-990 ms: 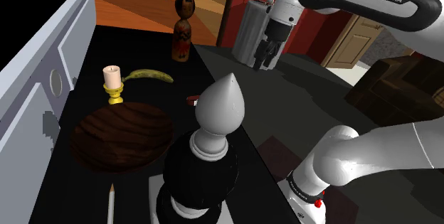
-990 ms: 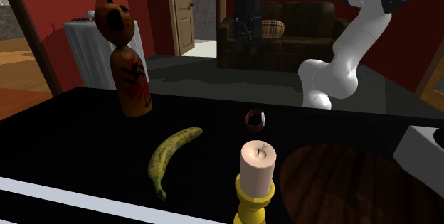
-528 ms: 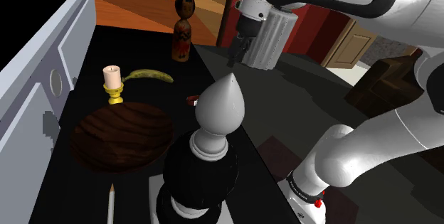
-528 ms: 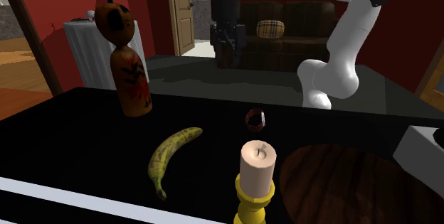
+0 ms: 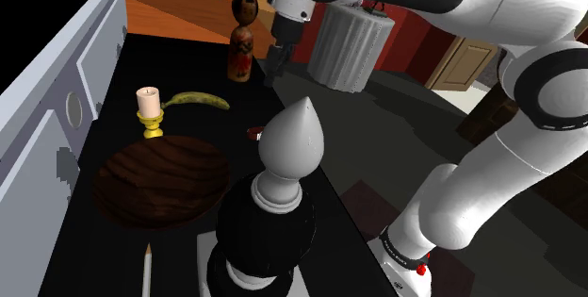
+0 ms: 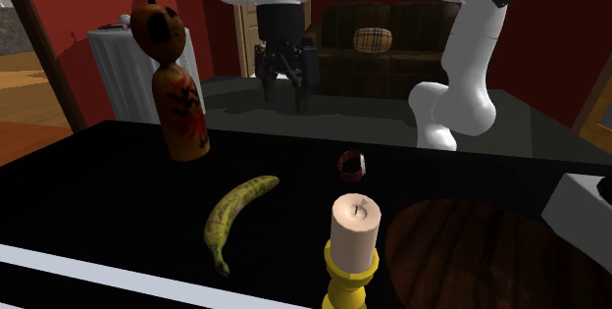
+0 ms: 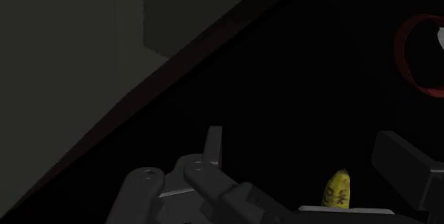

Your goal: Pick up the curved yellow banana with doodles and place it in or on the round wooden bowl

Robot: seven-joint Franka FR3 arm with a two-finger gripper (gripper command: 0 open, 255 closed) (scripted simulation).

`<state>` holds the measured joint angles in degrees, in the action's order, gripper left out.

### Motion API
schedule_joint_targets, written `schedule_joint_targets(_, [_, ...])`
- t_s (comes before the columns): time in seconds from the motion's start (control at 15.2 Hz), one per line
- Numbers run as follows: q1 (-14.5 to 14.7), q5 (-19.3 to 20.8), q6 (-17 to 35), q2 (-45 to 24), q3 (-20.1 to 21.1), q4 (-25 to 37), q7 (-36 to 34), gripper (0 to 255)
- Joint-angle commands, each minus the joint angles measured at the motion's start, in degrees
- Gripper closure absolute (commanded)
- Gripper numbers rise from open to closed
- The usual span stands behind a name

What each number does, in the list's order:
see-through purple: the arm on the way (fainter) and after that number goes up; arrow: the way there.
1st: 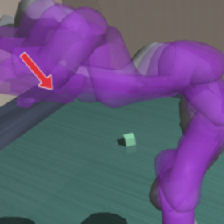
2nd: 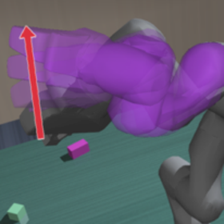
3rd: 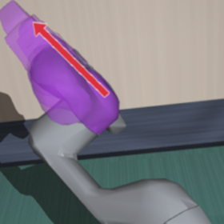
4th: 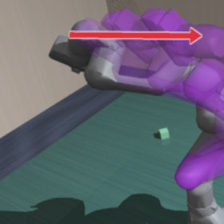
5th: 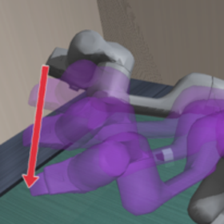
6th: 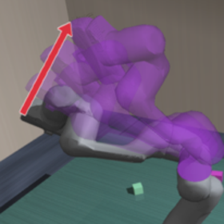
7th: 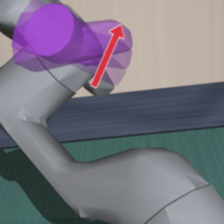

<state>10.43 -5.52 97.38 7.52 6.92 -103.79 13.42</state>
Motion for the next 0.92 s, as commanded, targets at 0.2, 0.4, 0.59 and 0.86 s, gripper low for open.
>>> schedule_joint_targets(0.2, [2.5, 1.5, 0.7, -9.8, 2.6, 9.6, 2.0, 0])
schedule_joint_targets(0.4, [4.2, 2.8, 0.2, -15.4, 4.2, 16.1, 3.0, 0])
schedule_joint_targets(0.59, [6.2, 4.5, -0.8, -21.4, 5.6, 23.3, 4.0, 0])
schedule_joint_targets(0.86, [8.2, 6.1, -1.4, -26.5, 6.7, 29.1, 4.8, 0])
